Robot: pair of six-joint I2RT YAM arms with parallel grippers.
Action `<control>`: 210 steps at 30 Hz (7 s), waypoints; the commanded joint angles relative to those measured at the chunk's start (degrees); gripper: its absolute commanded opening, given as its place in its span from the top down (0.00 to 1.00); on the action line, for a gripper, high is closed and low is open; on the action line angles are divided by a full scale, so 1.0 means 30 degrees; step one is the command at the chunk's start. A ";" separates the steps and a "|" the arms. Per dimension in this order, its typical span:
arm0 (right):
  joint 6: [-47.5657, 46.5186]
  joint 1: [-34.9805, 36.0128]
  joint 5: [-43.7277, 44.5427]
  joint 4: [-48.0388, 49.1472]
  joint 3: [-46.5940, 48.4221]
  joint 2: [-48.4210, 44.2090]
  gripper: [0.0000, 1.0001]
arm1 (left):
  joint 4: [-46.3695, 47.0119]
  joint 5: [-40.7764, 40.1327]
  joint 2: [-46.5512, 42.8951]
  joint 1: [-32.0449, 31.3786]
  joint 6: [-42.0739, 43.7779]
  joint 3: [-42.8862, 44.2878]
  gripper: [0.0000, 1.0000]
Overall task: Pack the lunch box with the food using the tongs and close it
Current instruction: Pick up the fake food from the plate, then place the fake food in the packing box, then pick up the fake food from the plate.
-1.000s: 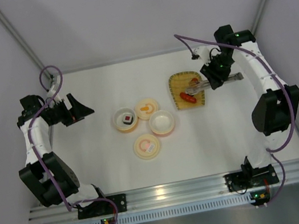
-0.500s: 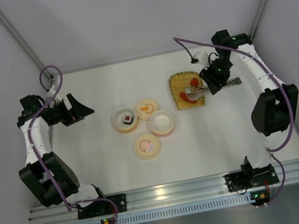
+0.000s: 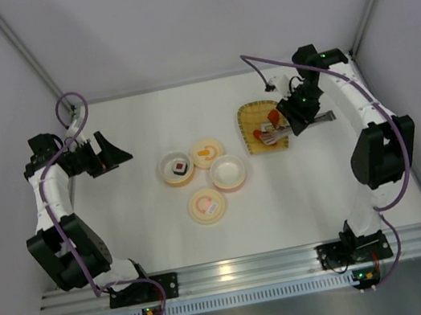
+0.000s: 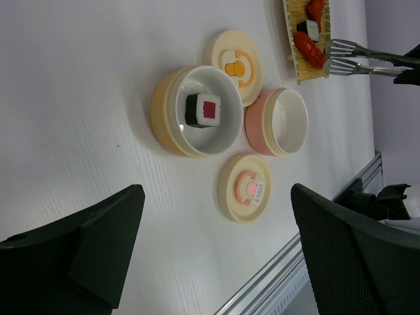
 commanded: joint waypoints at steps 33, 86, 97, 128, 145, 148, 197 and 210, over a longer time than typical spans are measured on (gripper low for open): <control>0.1331 0.1390 0.0608 0.1313 -0.0589 -0.0880 0.82 | 0.0749 0.0563 -0.0249 0.0060 0.0235 -0.0296 0.02; 0.1479 0.6311 -0.2384 0.5884 -0.6358 -0.4017 0.84 | 0.0339 0.0036 -0.0015 0.0060 0.0792 -0.0149 0.02; 0.1419 0.6311 -0.2090 0.5445 -0.6097 -0.4019 0.73 | 0.0456 0.0095 -0.0015 0.0060 0.0704 -0.0208 0.02; 0.4433 0.1776 -0.0312 0.4621 -0.1700 -0.3461 0.55 | 0.0104 -0.0141 -0.0484 0.0031 0.1377 -0.0179 0.02; 0.6960 0.0833 0.2833 0.6733 -0.2288 -0.2174 0.54 | 0.0339 -0.0081 -0.0044 0.0031 0.1202 -0.0267 0.02; 0.5964 0.0862 0.2189 0.6498 -0.1879 -0.1676 0.53 | 0.0426 0.0065 0.0044 0.0060 0.1143 -0.0237 0.02; 0.8949 0.1829 0.2891 0.6323 -0.3254 -0.1029 0.71 | 0.0837 0.0036 0.0395 0.0060 0.0967 -0.0413 0.02; 0.7894 0.1829 0.0606 0.6380 -0.2141 -0.1996 0.83 | 0.0866 0.0095 0.0279 0.0060 0.0820 -0.0267 0.02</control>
